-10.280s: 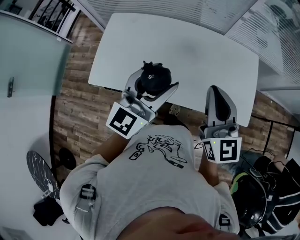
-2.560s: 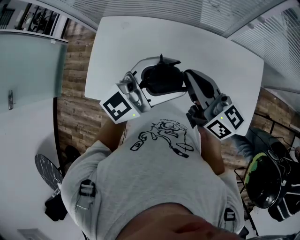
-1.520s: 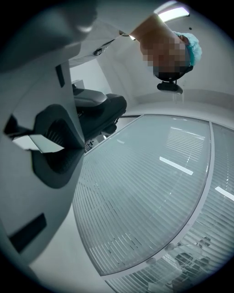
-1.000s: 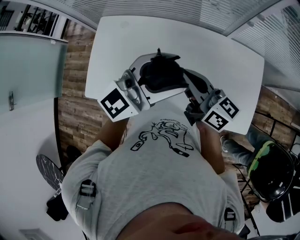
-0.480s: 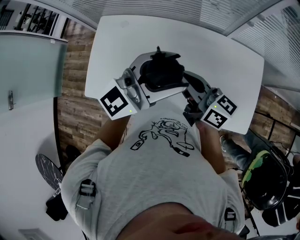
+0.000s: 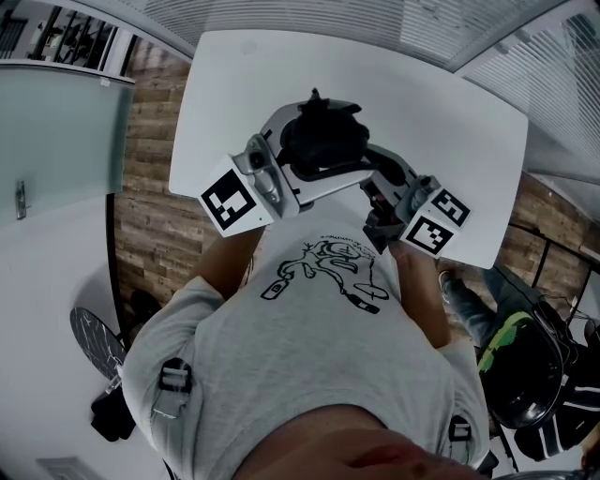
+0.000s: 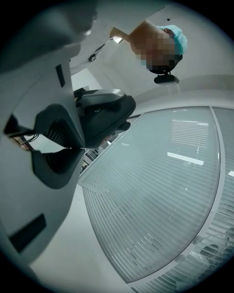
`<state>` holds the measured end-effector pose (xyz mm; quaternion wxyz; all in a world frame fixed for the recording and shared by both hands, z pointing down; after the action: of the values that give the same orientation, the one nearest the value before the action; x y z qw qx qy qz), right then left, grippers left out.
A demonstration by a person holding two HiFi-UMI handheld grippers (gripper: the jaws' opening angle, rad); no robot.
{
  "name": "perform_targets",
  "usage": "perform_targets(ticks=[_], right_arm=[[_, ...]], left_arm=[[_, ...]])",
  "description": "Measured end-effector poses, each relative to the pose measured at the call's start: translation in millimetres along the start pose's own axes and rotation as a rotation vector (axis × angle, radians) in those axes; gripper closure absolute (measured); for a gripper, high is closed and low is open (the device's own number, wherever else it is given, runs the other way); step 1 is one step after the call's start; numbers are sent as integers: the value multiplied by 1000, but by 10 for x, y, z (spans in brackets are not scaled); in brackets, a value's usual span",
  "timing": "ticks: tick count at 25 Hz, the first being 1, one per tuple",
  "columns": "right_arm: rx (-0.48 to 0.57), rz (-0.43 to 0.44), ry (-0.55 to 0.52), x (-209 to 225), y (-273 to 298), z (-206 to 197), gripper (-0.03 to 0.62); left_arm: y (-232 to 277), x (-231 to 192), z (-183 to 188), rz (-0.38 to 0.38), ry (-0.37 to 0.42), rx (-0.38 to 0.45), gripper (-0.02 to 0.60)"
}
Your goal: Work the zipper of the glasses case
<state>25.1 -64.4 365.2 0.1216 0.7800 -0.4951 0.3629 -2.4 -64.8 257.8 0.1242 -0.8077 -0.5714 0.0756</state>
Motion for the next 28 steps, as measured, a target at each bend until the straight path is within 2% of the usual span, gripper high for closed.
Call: perform_targets(ticks=[16,28], right_arm=[[28,27,77,17,10,-56,582],[48,-12,40,48,-40,-41,551]], left_arm=[[40,-34,-3,17,-18,23,330],[10,-49,-8,52,-27,18,330]])
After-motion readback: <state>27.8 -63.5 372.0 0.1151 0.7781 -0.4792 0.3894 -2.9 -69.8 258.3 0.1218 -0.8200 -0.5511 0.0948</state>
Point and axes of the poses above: the fingertips, and each gripper's own axes: y forward along the fingers, x to its right, z out of its top, the point moved 2 cm from there along -y, backward along the fingers, and after that the axes turned 8 degrees about z, right-handed, at the moved point
